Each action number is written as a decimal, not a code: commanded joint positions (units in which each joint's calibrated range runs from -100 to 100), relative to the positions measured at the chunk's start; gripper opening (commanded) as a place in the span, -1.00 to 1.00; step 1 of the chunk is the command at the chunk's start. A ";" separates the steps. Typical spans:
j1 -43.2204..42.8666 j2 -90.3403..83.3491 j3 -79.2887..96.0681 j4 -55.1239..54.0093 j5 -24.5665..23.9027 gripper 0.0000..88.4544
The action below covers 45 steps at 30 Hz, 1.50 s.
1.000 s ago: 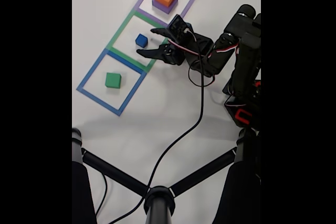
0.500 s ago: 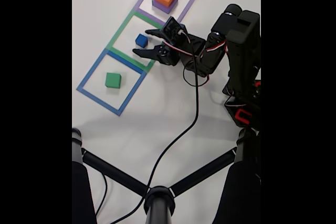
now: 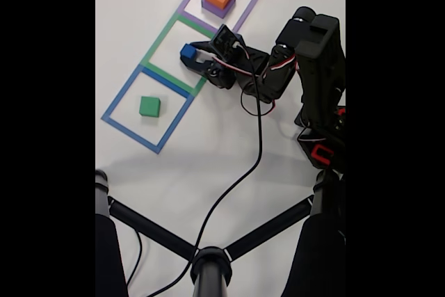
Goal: Tower of hanoi
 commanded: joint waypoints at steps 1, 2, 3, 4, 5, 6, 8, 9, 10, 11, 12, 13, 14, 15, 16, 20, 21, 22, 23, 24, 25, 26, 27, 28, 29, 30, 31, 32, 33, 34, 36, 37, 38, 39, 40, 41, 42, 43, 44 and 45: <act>-0.61 -0.28 -0.49 -1.04 0.79 -0.92; -0.68 -0.52 -0.49 -1.04 0.79 -0.93; -0.76 -0.84 -0.39 -0.88 0.79 -0.93; -0.76 -1.40 -0.30 -0.72 0.79 -0.94; -0.76 -1.96 -0.21 -0.23 0.79 -0.94; -0.76 -3.08 -0.03 0.33 0.79 -0.94; -0.84 -6.29 0.42 2.68 0.79 -0.94; -0.91 -8.45 0.70 4.38 0.79 -0.94; -0.99 -11.41 0.97 6.97 0.79 -0.94; -0.99 -14.22 1.24 9.48 0.79 -0.94; -0.99 -17.74 1.24 13.04 0.79 -0.94; -0.99 -20.79 1.24 16.36 0.79 -0.94; -0.84 -24.31 0.97 20.57 0.79 -0.95; -0.76 -27.52 0.61 24.53 0.79 -0.95; -0.76 -30.97 0.15 28.99 0.79 -0.95; -0.84 -42.66 -1.39 43.31 0.79 -0.95; -0.91 -44.91 -1.94 46.06 0.79 -0.95; -0.84 -47.07 -2.58 49.30 0.79 -0.96; -0.68 -49.47 -3.48 53.59 0.79 -0.96; -0.53 -51.56 -4.57 57.23 0.79 -0.96; -0.38 -53.88 -5.94 61.85 0.79 -0.96; -0.23 -56.05 -7.66 66.95 0.79 -0.96; -0.07 -58.53 -9.66 72.61 0.79 -0.96; -0.07 -60.61 -11.93 77.79 0.79 -0.96; -0.07 -62.70 -14.93 84.27 0.79 -0.96; -0.23 -64.30 -17.57 89.37 0.79 -0.96; -0.45 -65.90 -20.39 94.30 0.79 -0.96; -0.68 -67.18 -22.84 98.51 0.79 -0.96; -0.99 -68.47 -25.47 102.80 0.79 -0.96; -1.37 -69.43 -27.93 106.36 0.79 -0.96; -2.21 -70.71 -34.20 114.54 0.79 -0.96; -2.74 -70.95 -37.38 118.26 0.79 -0.96; -3.35 -70.95 -41.19 122.63 0.79 -0.96; -4.04 -70.95 -44.56 126.27 0.79 -0.96; -4.88 -70.95 -48.01 129.84 0.79 -0.96; -5.72 -70.87 -51.01 132.75 0.79 -0.96; -6.71 -70.63 -54.37 135.82 0.79 -0.96; -7.62 -70.47 -57.10 138.09 0.79 -0.96; -8.84 -70.23 -60.00 140.36 0.79 -0.96; -9.83 -70.15 -61.73 141.73 0.79 -0.96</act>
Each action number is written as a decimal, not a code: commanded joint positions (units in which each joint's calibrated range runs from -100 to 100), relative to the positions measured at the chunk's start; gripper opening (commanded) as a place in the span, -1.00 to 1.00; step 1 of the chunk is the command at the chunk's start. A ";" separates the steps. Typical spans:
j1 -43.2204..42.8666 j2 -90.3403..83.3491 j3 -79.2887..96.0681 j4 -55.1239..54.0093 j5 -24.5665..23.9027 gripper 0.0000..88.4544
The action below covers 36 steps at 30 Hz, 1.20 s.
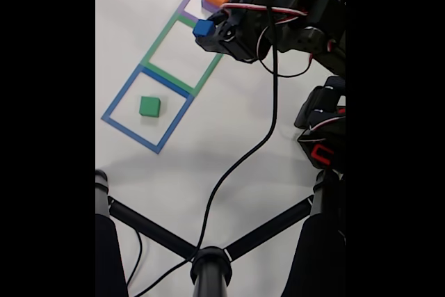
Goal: Tower of hanoi
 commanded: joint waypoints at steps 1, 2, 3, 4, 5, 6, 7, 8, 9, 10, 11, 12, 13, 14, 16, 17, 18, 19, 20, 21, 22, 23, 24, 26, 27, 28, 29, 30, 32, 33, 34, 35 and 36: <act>-5.16 -1.09 -12.53 8.27 0.00 -0.96; -6.23 -1.09 -13.44 8.76 -0.55 -0.96; -7.22 -1.09 -14.08 9.08 -0.92 -0.96; -8.13 -1.17 -14.53 9.08 -1.47 -0.96; -9.12 -1.25 -14.99 9.08 -2.02 -0.96; -9.89 -1.41 -15.26 9.17 -2.02 -0.96; -10.72 -1.57 -15.35 9.17 -1.84 -0.96; -11.41 -1.81 -15.35 9.17 -1.29 -0.96; -12.17 -1.97 -15.35 9.17 -1.10 -0.96; -12.78 -2.06 -15.35 9.17 -1.10 -0.96; -13.47 -2.06 -15.35 9.17 -0.92 -0.96; -14.23 -2.06 -15.35 9.17 -0.92 -0.96; -14.84 -2.06 -15.35 9.17 -0.92 -0.96; -15.60 -1.97 -15.35 9.08 -1.10 -0.96; -16.75 -1.57 -15.26 8.92 -2.21 -0.96; -17.21 -1.49 -14.81 8.68 -2.57 -0.96; -17.51 -1.41 -13.53 8.03 -2.57 -0.96; -17.59 -1.41 -12.08 7.06 -2.57 -0.96; -17.66 -1.49 -10.17 5.77 -1.84 -0.95; -17.59 -1.49 -7.99 4.47 -0.37 -0.95; -17.36 -1.57 -5.17 2.45 0.00 -0.95; -17.13 -1.73 -2.27 0.02 0.00 -0.95; -16.82 -1.97 1.55 -3.22 0.00 -0.95; -16.37 -2.14 8.91 -10.75 0.00 -0.94; -16.21 -2.06 11.82 -14.06 0.00 -0.94; -16.14 -1.73 15.54 -18.76 0.00 -0.94; -16.06 -1.65 18.91 -22.89 0.00 -0.94; -16.06 -1.49 22.54 -27.42 0.00 -0.94; -16.29 -0.29 28.72 -36.40 0.00 -0.94; -16.52 0.83 30.90 -40.05 0.00 -0.94; -16.67 1.95 32.63 -43.20 0.00 -0.94; -16.82 3.31 34.35 -46.76 0.00 -0.94; -16.90 4.68 35.99 -50.16 0.00 -0.94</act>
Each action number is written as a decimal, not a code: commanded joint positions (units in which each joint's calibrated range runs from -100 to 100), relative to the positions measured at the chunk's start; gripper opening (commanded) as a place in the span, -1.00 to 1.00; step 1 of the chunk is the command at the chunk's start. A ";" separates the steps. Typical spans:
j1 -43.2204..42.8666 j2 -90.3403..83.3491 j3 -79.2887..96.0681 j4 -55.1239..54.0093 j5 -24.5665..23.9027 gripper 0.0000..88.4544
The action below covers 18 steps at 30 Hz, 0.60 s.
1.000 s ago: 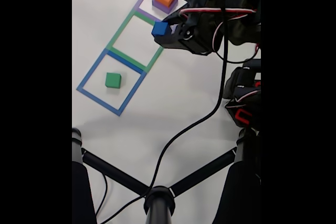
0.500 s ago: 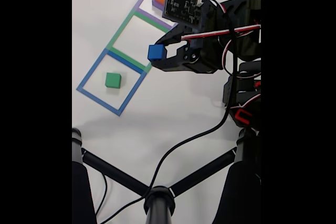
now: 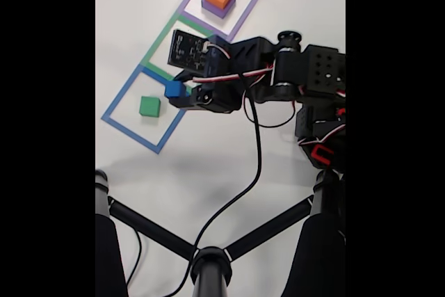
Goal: Tower of hanoi
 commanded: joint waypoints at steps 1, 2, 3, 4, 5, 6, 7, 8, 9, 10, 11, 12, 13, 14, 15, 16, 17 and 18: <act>-0.36 4.83 6.74 -18.90 1.38 -0.94; -0.44 6.60 8.20 -23.03 1.38 -0.94; -0.29 8.92 9.01 -26.67 1.38 -0.94; -0.21 11.00 9.38 -29.67 1.38 -0.94; -0.06 13.25 9.83 -32.99 1.38 -0.94; 0.02 15.17 10.29 -35.82 1.38 -0.93; 0.09 17.25 10.74 -39.30 1.38 -0.93; 0.17 19.18 11.01 -41.81 1.38 -0.93; 0.17 21.26 11.10 -44.64 1.38 -0.93; 0.17 23.10 11.38 -47.07 1.38 -0.93; 0.25 25.11 11.56 -49.58 1.38 -0.93; 0.25 26.71 11.65 -51.36 1.38 -0.93; 0.32 28.23 11.92 -53.38 1.38 -0.93; 0.32 29.67 12.29 -55.49 1.38 -0.93; 0.32 30.80 12.47 -56.70 1.38 -0.93; 0.40 32.00 12.47 -57.92 1.38 -0.93; 0.47 33.28 12.47 -59.37 1.38 -0.93; 0.63 34.72 12.47 -60.91 1.38 -0.93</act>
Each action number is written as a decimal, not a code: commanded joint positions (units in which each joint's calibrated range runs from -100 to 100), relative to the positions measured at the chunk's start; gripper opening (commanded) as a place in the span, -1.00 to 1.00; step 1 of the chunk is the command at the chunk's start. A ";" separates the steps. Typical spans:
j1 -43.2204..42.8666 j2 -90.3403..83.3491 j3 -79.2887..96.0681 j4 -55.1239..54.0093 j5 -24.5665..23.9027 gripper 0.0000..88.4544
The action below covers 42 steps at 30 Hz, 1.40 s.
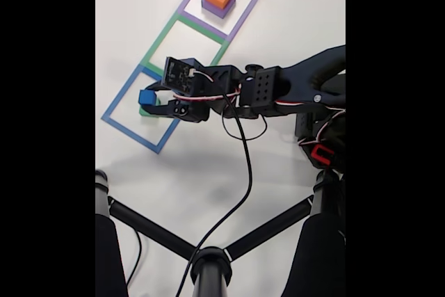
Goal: Tower of hanoi
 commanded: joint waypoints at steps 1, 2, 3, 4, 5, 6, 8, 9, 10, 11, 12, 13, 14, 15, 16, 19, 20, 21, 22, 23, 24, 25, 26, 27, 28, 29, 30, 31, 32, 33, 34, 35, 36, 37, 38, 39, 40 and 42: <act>0.62 3.68 -0.33 -7.39 1.38 -0.93; 0.77 4.88 -0.42 -8.61 1.38 -0.93; 0.85 5.76 -0.60 -9.33 1.38 -0.93; 0.93 6.72 -0.69 -10.31 1.38 -0.93; 0.93 7.36 -0.69 -11.11 1.38 -0.93; 0.93 7.93 -0.69 -11.60 1.38 -0.93; 1.00 8.89 -0.69 -12.49 1.38 -0.93; 0.93 9.45 -0.69 -13.06 1.38 -0.93; 0.93 10.25 -0.78 -13.70 1.38 -0.93; 0.93 10.89 -0.87 -14.43 1.38 -0.92; 0.93 11.77 -0.96 -15.32 1.38 -0.92; 0.93 12.41 -1.05 -16.05 1.38 -0.92; 0.85 12.97 -1.05 -16.70 1.38 -0.92; 0.77 13.61 -1.05 -17.35 1.38 -0.92; 0.77 14.02 -0.87 -17.83 1.38 -0.92; 0.55 15.38 -0.87 -19.29 1.38 -0.92; 0.55 15.86 -0.96 -19.61 1.38 -0.92; 0.55 16.34 -1.23 -20.02 1.38 -0.92; 0.55 16.82 -1.51 -20.18 1.38 -0.92; 0.55 17.38 -1.87 -20.50 1.38 -0.92; 0.55 17.94 -2.14 -20.75 1.38 -0.92; 0.55 18.42 -2.33 -21.15 1.38 -0.92; 0.55 18.82 -2.33 -21.47 1.38 -0.92; 0.55 19.22 -2.42 -21.88 1.38 -0.92; 0.55 19.62 -2.51 -22.20 1.38 -0.92; 0.47 20.02 -2.60 -22.53 1.38 -0.92; 0.39 20.43 -2.78 -22.77 1.38 -0.92; 0.39 20.83 -2.96 -23.09 1.38 -0.91; 0.39 21.23 -3.14 -23.34 1.38 -0.91; 0.39 21.55 -3.23 -23.66 1.38 -0.91; 0.39 21.87 -3.32 -23.98 1.38 -0.91; 0.39 22.19 -3.42 -24.15 1.38 -0.91; 0.39 22.59 -3.51 -24.47 1.38 -0.91; 0.39 22.83 -3.51 -24.87 1.38 -0.89; 0.39 23.07 -3.32 -25.28 1.38 -0.86; 0.39 23.31 -3.23 -25.76 1.38 -0.84; 0.39 23.47 -3.05 -26.17 1.38 -0.80; 0.39 23.63 -2.87 -26.41 1.38 -0.72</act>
